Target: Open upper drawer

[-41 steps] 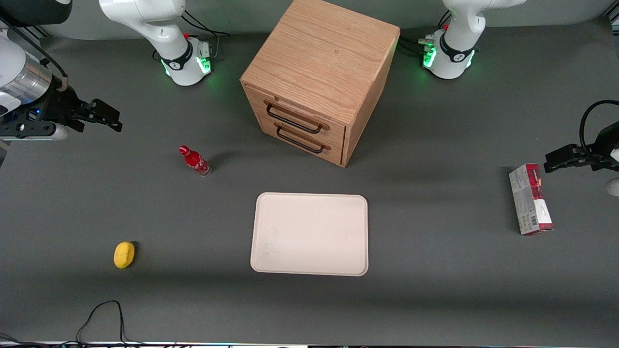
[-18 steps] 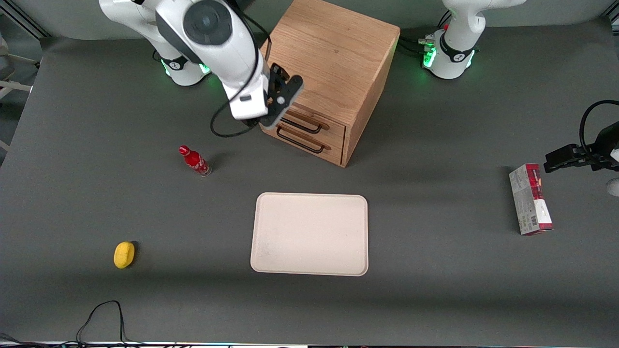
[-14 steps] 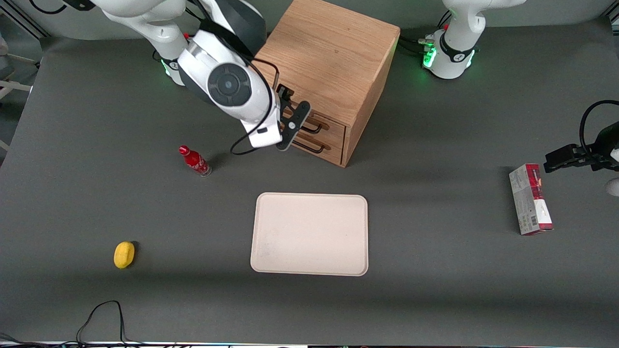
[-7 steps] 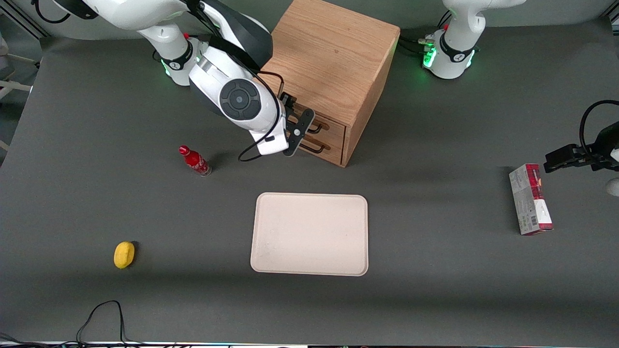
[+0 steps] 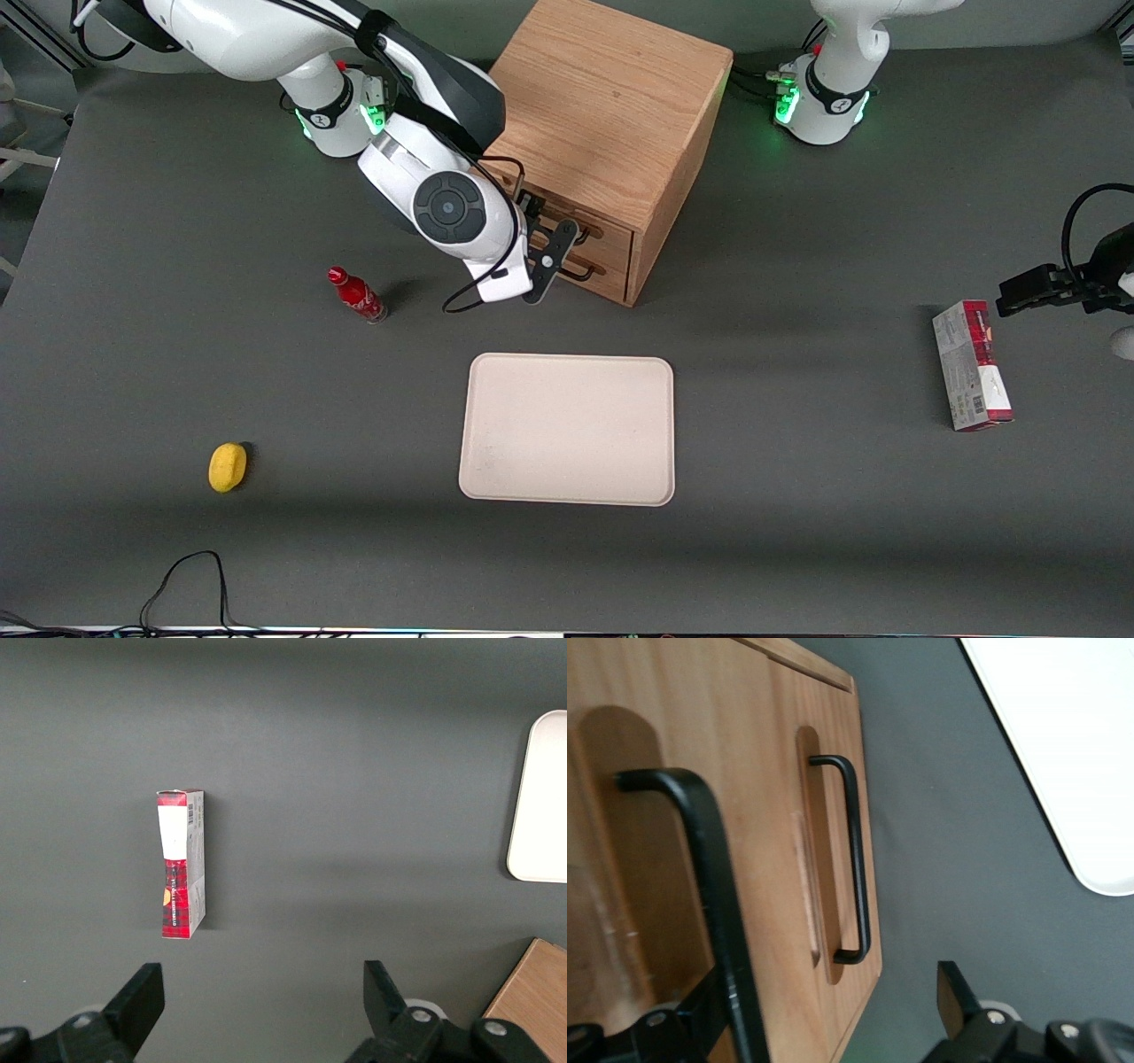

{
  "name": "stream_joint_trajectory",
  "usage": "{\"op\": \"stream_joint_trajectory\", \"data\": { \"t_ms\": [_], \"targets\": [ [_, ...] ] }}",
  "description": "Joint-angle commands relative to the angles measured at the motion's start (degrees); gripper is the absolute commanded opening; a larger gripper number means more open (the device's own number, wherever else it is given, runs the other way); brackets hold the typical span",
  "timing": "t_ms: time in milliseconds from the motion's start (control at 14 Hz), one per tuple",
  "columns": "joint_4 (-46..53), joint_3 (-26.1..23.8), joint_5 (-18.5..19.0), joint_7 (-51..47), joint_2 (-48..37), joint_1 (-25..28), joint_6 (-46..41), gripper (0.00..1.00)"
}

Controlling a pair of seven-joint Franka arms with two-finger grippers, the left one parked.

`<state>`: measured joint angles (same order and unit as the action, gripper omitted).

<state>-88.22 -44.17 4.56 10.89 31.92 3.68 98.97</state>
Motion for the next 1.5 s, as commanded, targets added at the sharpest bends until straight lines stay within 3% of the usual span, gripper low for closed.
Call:
{"op": "stream_joint_trajectory", "data": {
  "t_ms": [0, 286, 714, 1429],
  "targets": [
    [0.77, -0.48, 2.29, 2.2, 1.03, -0.07, 0.52, 1.0],
    [2.78, 0.83, 4.92, 5.89, 1.99, -0.6, 0.44, 1.0],
    [10.42, 8.21, 4.76, 15.38, 5.33, -0.69, -0.09, 1.0],
    [21.07, 13.58, 5.02, 15.83, 8.94, -0.78, 0.78, 1.0]
  ]
}}
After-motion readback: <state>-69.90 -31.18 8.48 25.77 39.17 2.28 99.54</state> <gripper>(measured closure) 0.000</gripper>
